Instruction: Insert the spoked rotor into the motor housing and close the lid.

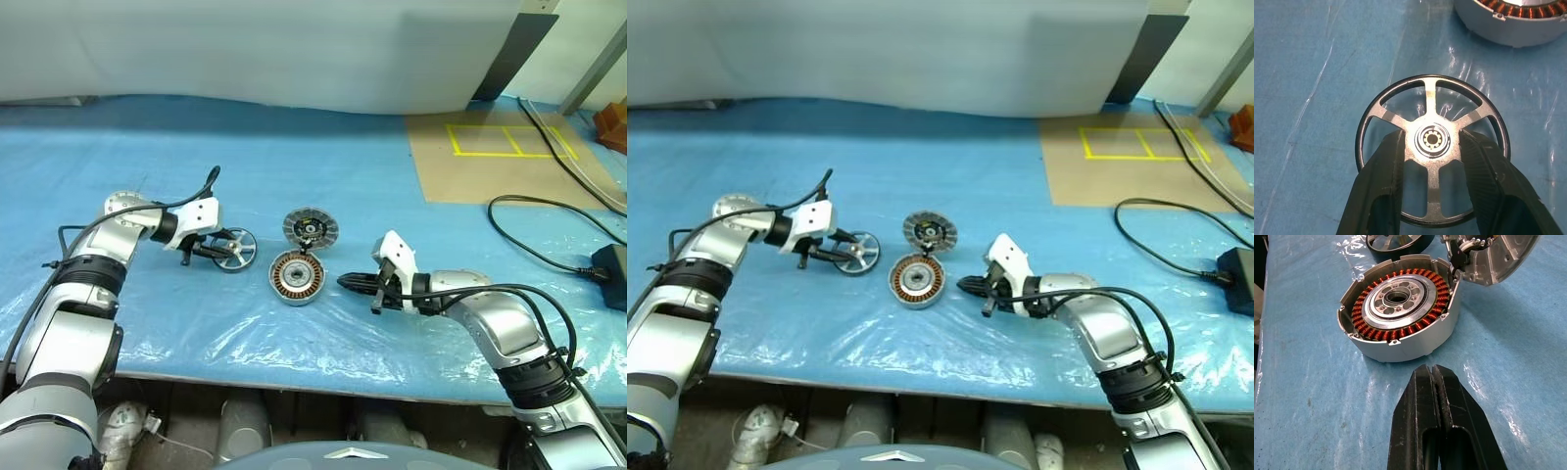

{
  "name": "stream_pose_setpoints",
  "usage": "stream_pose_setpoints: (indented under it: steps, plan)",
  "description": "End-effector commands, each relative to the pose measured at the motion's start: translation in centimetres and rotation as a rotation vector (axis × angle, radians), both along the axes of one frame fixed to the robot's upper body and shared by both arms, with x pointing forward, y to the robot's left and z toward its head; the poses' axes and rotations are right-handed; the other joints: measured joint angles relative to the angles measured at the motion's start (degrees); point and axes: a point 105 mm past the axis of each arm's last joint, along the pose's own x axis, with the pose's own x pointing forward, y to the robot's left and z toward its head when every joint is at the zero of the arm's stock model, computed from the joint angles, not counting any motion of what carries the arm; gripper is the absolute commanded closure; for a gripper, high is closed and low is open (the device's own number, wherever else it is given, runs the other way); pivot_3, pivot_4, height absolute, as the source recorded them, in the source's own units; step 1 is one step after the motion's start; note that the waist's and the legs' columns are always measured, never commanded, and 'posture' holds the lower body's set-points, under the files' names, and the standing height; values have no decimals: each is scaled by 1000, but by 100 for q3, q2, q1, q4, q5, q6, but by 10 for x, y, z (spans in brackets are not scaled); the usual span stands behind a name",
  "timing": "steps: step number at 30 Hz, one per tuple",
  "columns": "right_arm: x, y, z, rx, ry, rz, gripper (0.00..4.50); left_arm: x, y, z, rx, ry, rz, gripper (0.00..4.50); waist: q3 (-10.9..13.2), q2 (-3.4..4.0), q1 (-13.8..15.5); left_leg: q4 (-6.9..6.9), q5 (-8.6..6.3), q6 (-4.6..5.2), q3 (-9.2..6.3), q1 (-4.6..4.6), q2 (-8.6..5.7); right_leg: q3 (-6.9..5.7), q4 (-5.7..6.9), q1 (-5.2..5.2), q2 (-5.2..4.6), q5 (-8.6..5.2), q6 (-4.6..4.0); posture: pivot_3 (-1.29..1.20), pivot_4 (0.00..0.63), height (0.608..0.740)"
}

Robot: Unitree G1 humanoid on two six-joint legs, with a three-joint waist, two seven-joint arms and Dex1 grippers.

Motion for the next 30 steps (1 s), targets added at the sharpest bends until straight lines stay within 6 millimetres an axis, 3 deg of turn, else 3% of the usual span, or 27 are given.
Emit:
stream_pose_setpoints:
  steps: [1,10,18,21,24,27,30]
  plan:
    - [4,-1,19,29,-56,2,4500,-7,-6,-2,-76,20,-11,2822,0,0,0,-1,0,0,0,-3,0,-1,-1,-1,0,0,0,0,150,740]
    - [9,-10,31,48,-66,-6,4500,-47,-4,23,-205,-11,-38,2822,13,-6,-46,-11,-1,-1,1,-26,8,-1,-8,-30,10,0,0,0,150,740]
    - [4,-20,46,87,-77,-3,4500,-70,-49,57,-420,-87,-71,2822,33,-5,-14,-7,-1,-1,3,-32,4,-4,-12,-28,3,-1,-2,0,150,740]
    - [-3,-19,44,71,-54,21,4500,-75,-64,54,-450,-79,-81,2822,34,-6,-53,-7,-1,-1,4,-29,7,-1,-12,-28,7,-1,-2,0,150,740]
    - [-2,-17,45,58,-52,32,4500,-78,-79,33,-415,-37,-103,2822,34,-4,-88,-11,-1,-1,5,-22,8,6,-11,-29,16,-1,-1,0,150,740]
    - [0,-17,47,54,-55,32,4500,-76,-81,16,-344,-23,-118,2822,35,-6,-109,-8,-1,0,5,-25,6,7,-11,-28,14,0,0,0,150,740]
    - [0,-19,47,45,-54,28,4500,-70,-84,12,-336,-30,-108,2822,35,-6,-124,-7,0,0,5,-23,7,6,-10,-28,14,0,0,0,150,740]
